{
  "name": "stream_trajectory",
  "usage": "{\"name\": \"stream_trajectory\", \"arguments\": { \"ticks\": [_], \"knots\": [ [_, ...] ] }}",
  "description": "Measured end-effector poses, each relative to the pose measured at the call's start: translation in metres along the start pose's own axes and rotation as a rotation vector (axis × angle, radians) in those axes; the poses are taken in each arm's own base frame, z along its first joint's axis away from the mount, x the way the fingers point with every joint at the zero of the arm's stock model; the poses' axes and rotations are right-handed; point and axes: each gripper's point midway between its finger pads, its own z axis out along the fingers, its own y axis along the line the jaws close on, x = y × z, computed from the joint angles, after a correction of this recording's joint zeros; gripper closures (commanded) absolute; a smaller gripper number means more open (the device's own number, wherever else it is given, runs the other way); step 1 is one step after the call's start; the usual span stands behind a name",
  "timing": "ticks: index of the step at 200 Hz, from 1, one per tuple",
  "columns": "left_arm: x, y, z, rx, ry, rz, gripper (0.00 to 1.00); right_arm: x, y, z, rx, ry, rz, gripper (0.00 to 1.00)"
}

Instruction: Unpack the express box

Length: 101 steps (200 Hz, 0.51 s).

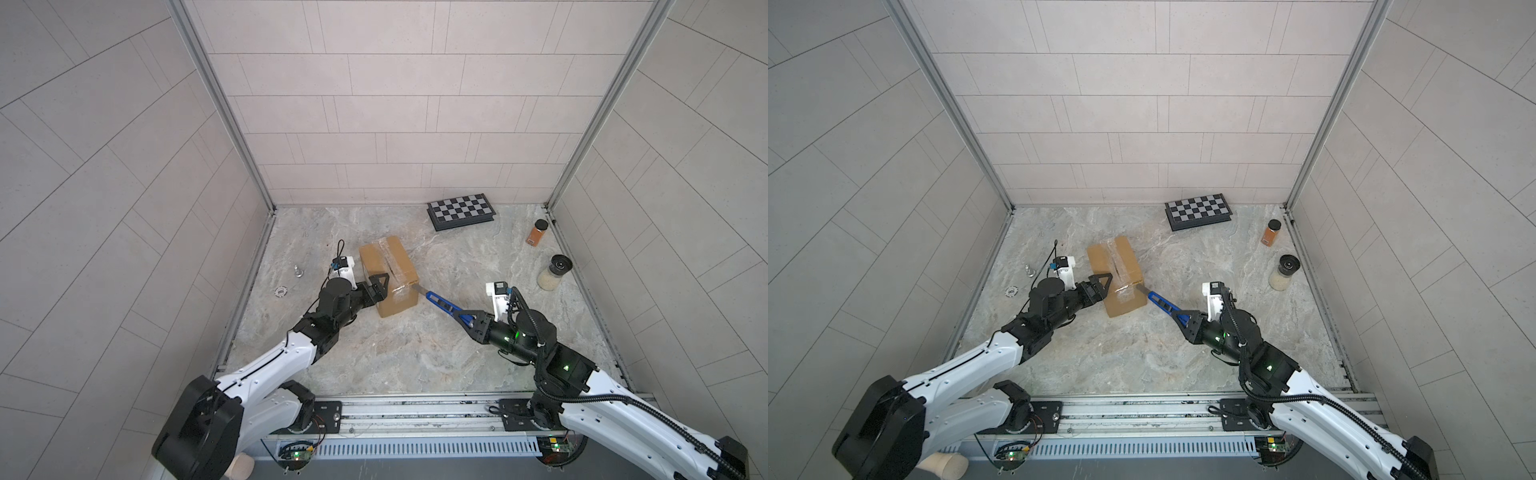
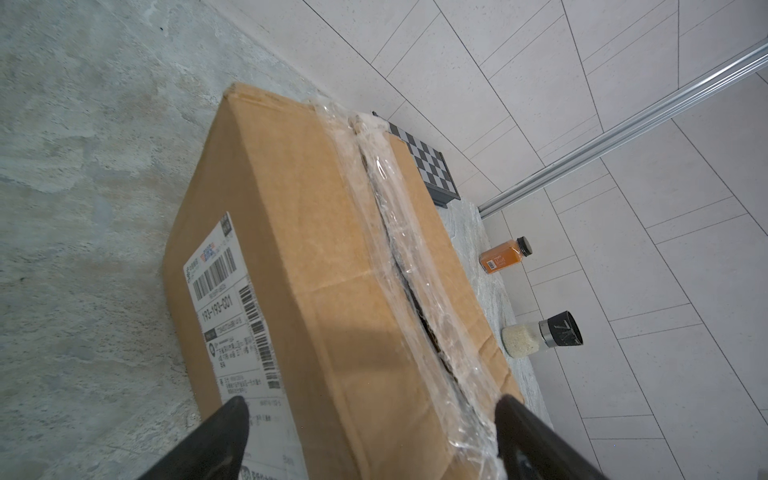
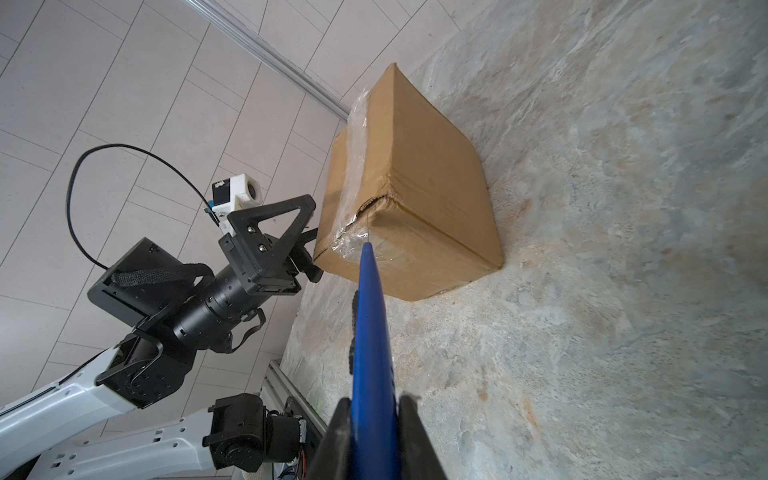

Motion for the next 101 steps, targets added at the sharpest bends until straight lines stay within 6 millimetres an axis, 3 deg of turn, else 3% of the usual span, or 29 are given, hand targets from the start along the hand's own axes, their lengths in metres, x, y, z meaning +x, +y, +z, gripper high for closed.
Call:
{"name": "stream_trajectory", "arguments": {
  "ticks": [101],
  "knots": [
    [0.002, 0.0021, 0.0013, -0.001, 0.001, 0.0, 0.05, -0.0057, 0.0082, -0.002, -0.017, -0.013, -0.002, 1.0]
  ]
}}
